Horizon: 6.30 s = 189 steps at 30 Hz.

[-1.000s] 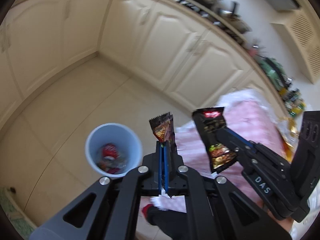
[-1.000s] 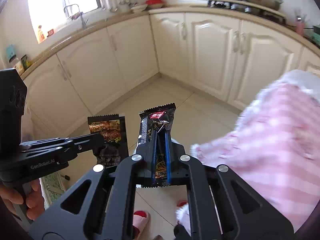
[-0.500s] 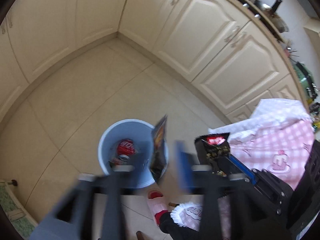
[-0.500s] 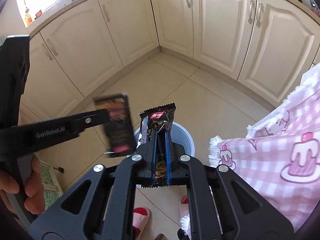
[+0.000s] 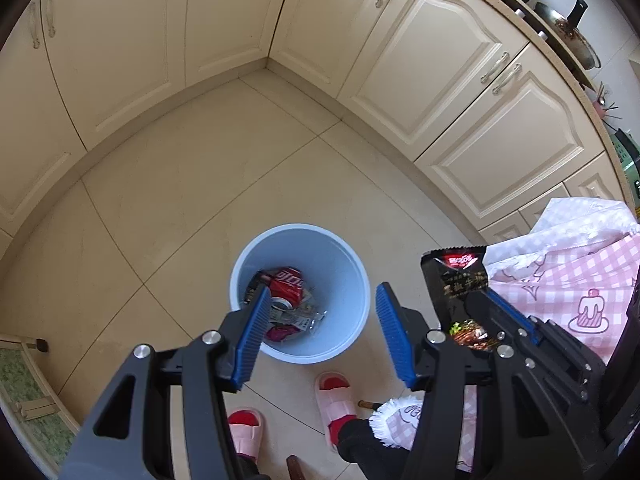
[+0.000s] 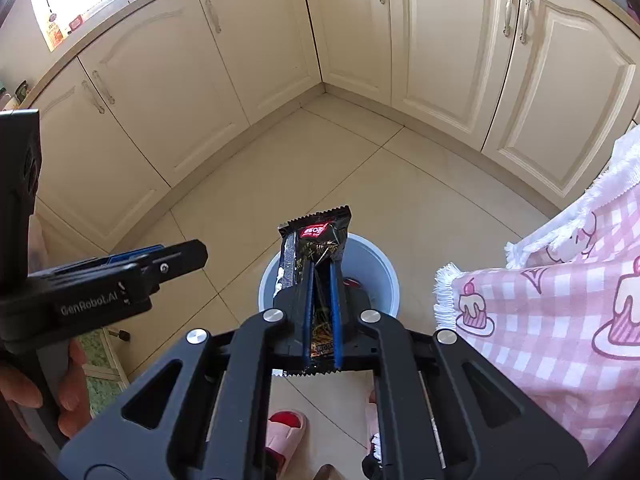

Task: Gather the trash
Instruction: 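Open both tools to drop the wrappers into the bin, then move both tools back over the table, then grasp the gold snack bag with the left tool while the right tool grasps the clear plastic bag, then carry the gold bag and plastic bag with both tools over the bin, then open both tools to drop the bags into the bin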

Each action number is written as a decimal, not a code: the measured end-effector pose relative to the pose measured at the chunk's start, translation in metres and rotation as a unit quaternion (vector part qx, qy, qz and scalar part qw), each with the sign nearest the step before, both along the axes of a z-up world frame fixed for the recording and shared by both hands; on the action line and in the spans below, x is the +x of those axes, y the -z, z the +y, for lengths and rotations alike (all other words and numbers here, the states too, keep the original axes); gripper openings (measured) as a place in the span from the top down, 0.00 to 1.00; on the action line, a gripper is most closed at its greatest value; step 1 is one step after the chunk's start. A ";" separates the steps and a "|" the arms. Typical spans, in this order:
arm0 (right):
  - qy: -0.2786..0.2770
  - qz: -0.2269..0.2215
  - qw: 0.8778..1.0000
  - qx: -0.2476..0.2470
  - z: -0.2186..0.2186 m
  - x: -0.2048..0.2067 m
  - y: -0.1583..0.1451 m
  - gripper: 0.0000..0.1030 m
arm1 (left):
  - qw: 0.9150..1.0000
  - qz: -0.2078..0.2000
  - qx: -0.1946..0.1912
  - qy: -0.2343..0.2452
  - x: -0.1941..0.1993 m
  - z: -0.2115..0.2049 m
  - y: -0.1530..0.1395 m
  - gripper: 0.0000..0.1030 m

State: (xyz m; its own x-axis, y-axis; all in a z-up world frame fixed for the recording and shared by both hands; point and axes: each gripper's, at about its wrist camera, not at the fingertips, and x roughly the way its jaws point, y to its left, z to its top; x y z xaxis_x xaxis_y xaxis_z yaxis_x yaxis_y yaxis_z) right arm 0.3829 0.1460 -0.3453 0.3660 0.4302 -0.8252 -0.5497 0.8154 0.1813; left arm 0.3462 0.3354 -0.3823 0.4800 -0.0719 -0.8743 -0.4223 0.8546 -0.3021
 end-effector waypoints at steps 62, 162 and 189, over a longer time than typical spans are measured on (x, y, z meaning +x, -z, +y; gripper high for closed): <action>0.213 -0.253 0.940 0.079 -0.297 -0.151 -0.253 0.41 | 0.950 -0.230 0.080 0.198 -0.083 -0.267 -0.267 0.35; 0.065 -0.044 0.997 -0.010 -0.023 0.021 0.010 0.63 | 0.994 -0.002 -0.076 0.083 0.048 -0.028 0.054 0.94; 0.030 0.002 1.000 -0.003 0.024 0.023 0.042 0.61 | 0.999 0.011 -0.044 -0.006 0.004 0.021 0.054 0.55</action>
